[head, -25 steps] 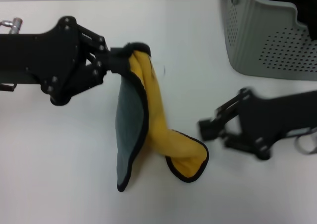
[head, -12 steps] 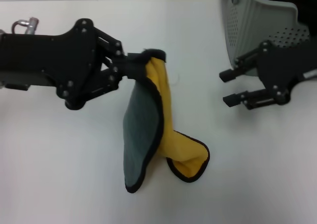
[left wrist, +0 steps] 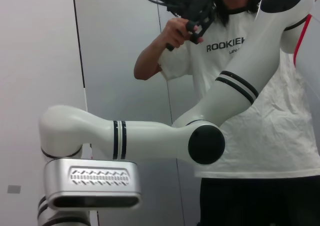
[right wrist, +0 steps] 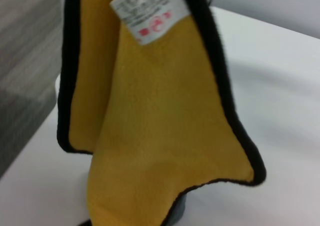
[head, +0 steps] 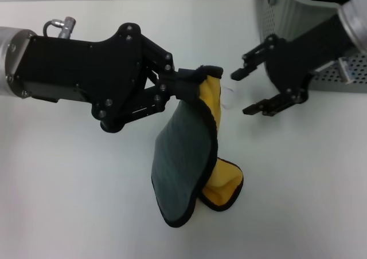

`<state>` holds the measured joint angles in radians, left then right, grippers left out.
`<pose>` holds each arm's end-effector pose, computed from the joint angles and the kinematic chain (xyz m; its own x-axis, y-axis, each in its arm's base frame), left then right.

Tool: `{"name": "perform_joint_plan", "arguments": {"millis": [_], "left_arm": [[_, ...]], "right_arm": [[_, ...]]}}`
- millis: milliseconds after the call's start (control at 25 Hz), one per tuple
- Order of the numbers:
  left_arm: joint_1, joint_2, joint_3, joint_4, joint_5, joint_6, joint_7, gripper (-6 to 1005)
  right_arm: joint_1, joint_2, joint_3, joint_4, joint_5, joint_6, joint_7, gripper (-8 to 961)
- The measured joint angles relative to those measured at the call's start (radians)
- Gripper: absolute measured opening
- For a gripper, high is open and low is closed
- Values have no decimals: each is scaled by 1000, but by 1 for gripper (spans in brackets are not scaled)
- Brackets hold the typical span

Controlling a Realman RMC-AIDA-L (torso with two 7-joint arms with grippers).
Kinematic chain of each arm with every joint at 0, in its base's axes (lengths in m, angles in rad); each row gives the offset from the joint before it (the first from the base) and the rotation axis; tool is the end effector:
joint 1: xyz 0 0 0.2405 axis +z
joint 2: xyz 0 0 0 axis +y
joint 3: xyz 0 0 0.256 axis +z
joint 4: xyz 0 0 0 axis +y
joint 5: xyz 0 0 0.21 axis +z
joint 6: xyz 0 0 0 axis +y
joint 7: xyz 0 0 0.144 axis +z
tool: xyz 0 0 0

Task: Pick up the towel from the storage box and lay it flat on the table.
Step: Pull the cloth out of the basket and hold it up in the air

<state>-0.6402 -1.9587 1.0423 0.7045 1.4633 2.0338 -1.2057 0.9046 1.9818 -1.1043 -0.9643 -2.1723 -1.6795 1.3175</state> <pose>-0.1556 0.3094 0.0516 0.6503 -0.1219 0.7499 -0.2384 -0.9699 0.0491 0.1106 0.3907 0.0175 0.9139 0.4059 -0.0004 0.4059 -0.9139 -0.0028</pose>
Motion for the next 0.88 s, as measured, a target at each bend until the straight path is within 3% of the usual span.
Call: {"name": "perform_joint_plan", "arguments": {"millis": [120,560,880], "left_arm": [[3,-7,0,0,0,0,0,26],[7,-13,1,1,0,-1,5,26],[-9,-15,1,1,0,-1,8,26]], "right_arm": [[-4,37,-34,-69,-27,26,-56,613],[-11,44,-170,-127,39,159,-124,611],[24,45,-199,-80,59,194,-159,609]]}}
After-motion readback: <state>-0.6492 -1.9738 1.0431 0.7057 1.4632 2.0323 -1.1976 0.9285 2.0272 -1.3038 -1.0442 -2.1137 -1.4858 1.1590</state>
